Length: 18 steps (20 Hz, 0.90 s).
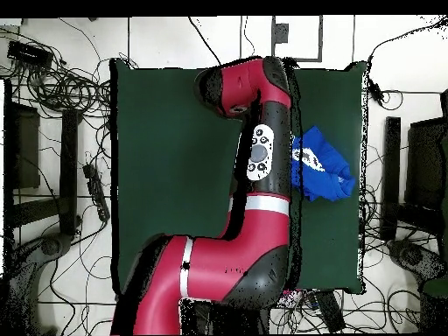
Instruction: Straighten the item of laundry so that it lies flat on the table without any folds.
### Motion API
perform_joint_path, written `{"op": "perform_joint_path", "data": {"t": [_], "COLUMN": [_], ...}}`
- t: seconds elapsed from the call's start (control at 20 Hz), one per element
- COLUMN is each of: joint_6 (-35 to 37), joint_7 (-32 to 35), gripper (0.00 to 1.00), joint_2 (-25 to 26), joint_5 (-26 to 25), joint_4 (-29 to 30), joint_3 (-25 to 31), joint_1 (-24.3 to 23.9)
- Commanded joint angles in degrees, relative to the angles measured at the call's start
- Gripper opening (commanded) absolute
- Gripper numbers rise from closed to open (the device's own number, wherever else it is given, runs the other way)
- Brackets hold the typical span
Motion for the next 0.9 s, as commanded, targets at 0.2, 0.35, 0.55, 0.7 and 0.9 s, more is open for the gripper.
{"op": "perform_joint_path", "data": {"t": [0.2, 0.35, 0.55, 0.7, 0.9], "joint_6": [3.0, 3.5, 4.8, 5.3, -0.4], "joint_7": [-12.3, -13.2, -14.4, -14.7, -15.1], "gripper": [1.00, 1.00, 1.00, 1.00, 1.00], "joint_2": [-0.7, -1.0, -1.1, -1.6, -3.9], "joint_5": [-1.4, -1.6, -1.6, -0.5, 2.5], "joint_4": [3.6, 3.0, 1.6, 2.3, 10.9], "joint_3": [-0.9, -1.6, -3.0, -3.5, -1.8], "joint_1": [1.0, 1.0, 1.2, 1.3, 0.1]}}
